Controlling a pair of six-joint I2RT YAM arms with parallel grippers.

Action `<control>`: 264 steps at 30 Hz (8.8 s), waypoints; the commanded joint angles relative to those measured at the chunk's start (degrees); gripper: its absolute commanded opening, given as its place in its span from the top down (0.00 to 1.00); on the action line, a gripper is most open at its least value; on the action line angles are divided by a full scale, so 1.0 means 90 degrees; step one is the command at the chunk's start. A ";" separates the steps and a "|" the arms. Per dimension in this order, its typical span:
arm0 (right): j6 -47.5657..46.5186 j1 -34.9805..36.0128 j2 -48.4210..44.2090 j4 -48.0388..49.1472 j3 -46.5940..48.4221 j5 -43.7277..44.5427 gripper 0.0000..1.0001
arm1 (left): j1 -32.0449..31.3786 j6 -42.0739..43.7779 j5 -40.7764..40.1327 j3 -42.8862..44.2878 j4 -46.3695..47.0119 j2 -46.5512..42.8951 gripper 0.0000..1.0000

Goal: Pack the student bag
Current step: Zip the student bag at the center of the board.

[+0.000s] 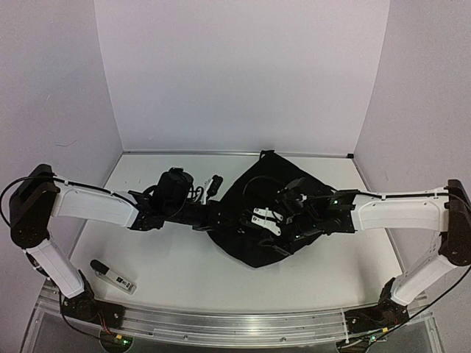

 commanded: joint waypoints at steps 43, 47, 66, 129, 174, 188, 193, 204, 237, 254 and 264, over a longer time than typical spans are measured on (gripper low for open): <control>-0.0405 -0.0116 -0.0558 -0.0825 -0.0168 -0.0033 1.00 | -0.0072 0.0898 0.0291 -0.0869 0.0835 -0.1088 0.73; -0.0806 -0.0103 -0.0570 -0.1073 -0.0101 -0.0040 1.00 | -0.0075 0.0677 -0.0531 -0.0849 0.0199 -0.1378 0.39; -0.2014 0.0156 -0.0656 -0.0249 -0.0624 0.1625 1.00 | -0.0309 0.0432 0.0398 0.2258 -0.2253 0.1359 0.31; -0.3874 0.1748 0.1015 0.3796 -0.2032 0.5141 0.85 | 0.0095 -0.0108 -0.0062 0.0862 -0.1742 0.1323 0.55; 0.2214 -0.1601 -0.1571 -0.0683 -0.0072 -0.0975 0.56 | -0.1035 0.1382 -0.2215 0.3977 -0.5421 0.1948 0.45; 0.2222 -0.1670 -0.1545 -0.0706 -0.0071 -0.1040 0.56 | -0.1236 0.1081 -0.1689 0.5134 -0.6401 0.3377 0.46; 0.2172 -0.1670 -0.1481 -0.0701 -0.0056 -0.1079 0.56 | -0.1276 0.1131 -0.1668 0.5140 -0.6354 0.3525 0.68; 0.1787 -0.1661 -0.1165 -0.0773 0.0049 -0.1338 0.57 | -0.1240 0.1011 -0.2036 0.3389 -0.4224 0.1218 1.00; 0.0819 -0.0832 -0.0545 -0.0728 0.0237 -0.1373 0.46 | -0.0571 -0.0192 -0.0468 0.1718 -0.2036 0.0903 0.97; 0.0787 -0.0640 -0.0413 -0.0726 0.0271 -0.1261 0.40 | -0.0578 -0.0161 -0.0809 0.1570 -0.2237 0.0387 0.86; 0.0749 -0.0551 -0.0326 -0.0736 0.0351 -0.1156 0.40 | -0.0572 -0.0100 -0.0862 0.1545 -0.2313 0.0374 0.95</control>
